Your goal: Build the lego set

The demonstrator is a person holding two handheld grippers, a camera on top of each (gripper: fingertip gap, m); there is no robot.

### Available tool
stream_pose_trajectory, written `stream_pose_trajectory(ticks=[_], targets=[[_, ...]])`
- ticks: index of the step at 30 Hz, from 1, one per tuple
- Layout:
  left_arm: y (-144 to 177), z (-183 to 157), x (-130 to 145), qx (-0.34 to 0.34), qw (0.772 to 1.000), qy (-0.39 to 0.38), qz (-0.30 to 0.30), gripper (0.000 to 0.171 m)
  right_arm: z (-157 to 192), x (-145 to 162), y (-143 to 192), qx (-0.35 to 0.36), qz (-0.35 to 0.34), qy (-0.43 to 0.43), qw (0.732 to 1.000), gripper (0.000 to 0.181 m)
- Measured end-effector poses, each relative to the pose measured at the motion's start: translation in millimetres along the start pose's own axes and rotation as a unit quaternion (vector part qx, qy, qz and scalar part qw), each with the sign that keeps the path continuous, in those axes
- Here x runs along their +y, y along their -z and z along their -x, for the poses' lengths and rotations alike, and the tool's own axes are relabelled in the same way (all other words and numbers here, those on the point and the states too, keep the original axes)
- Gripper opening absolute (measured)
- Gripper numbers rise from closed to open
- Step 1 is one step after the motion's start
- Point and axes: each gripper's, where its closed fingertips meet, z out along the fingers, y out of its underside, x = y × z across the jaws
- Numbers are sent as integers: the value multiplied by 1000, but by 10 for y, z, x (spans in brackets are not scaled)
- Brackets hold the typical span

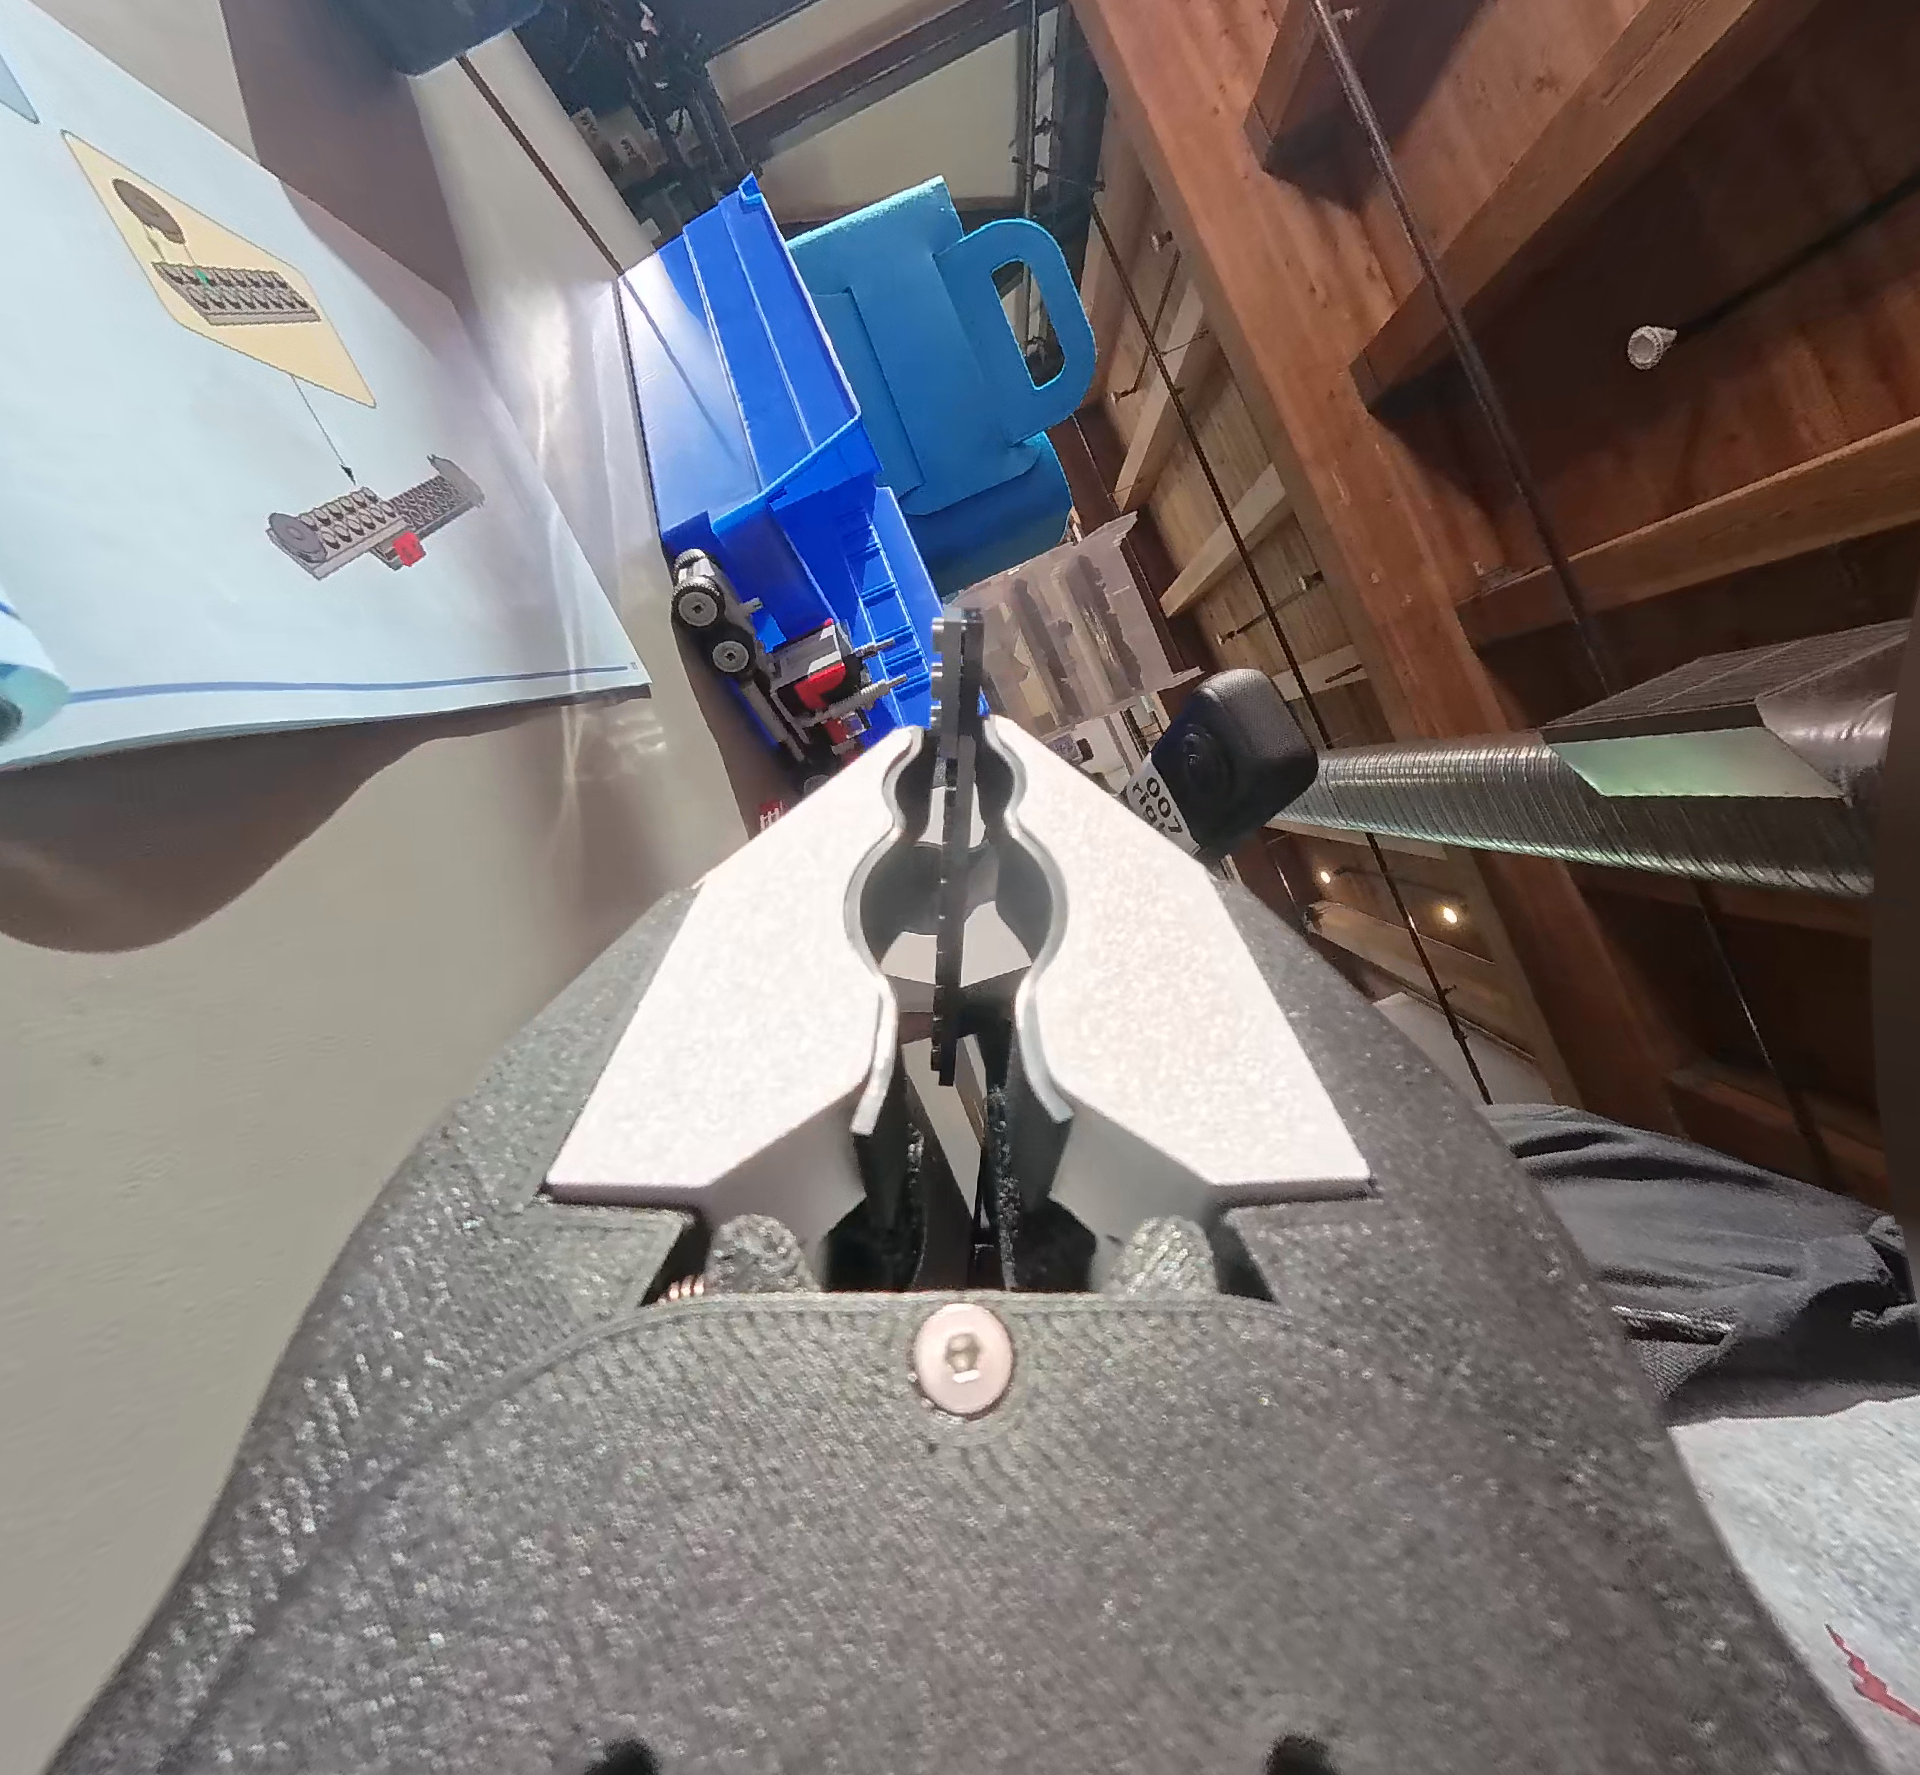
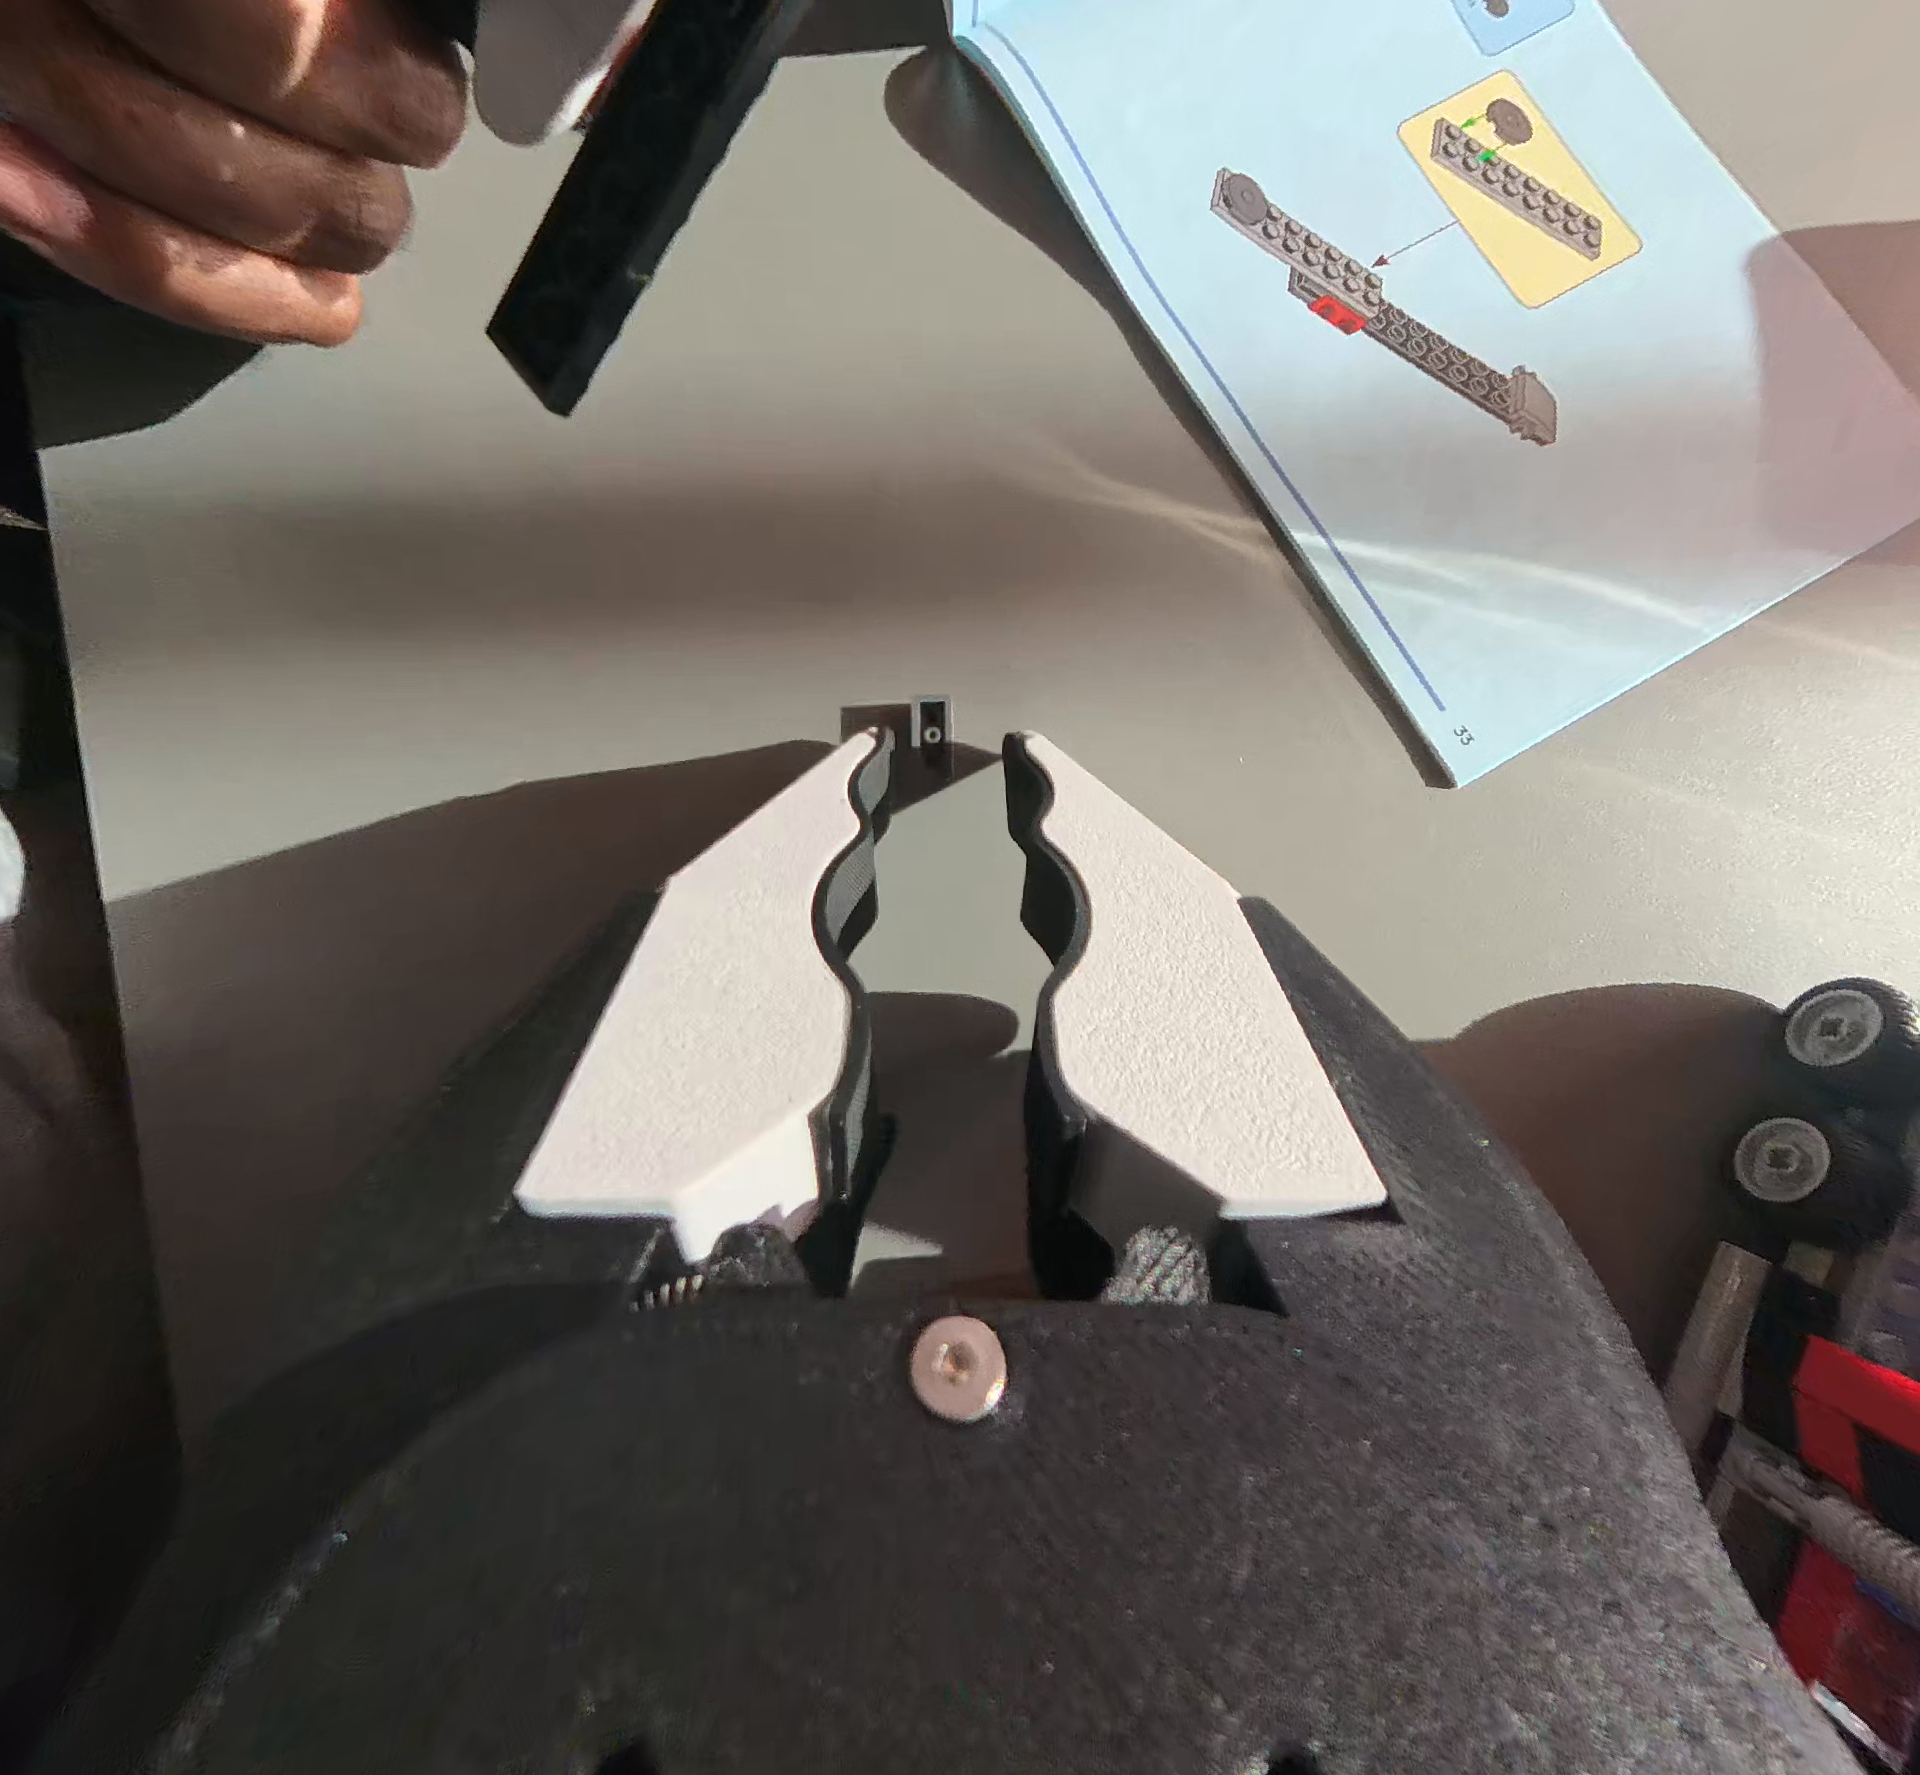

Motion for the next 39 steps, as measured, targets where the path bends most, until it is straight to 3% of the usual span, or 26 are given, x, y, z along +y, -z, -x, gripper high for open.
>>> stream_pose_trajectory(ticks=[4,8,14,17,26,39], targets=[[-19,-11,46,2,1000,-1,14,8,24,-5,-20,-4,-1,7,1000,10],[-46,-30,131,9,999,5,39,8,-83,-92,50,13,-20,4,1000,10],[-98,-1,263,-2,998,26,65,8,-61,-675,456,15,-124,60,990,10],[-178,-29,413,10,994,79,76,8,32,-816,564,-3,-126,89,988,10],[-337,-49,695,18,983,154,95,8,68,-594,576,-27,-32,138,990,10],[-382,-13,791,9,980,164,112,8,68,-519,507,-37,-7,160,986,10]])
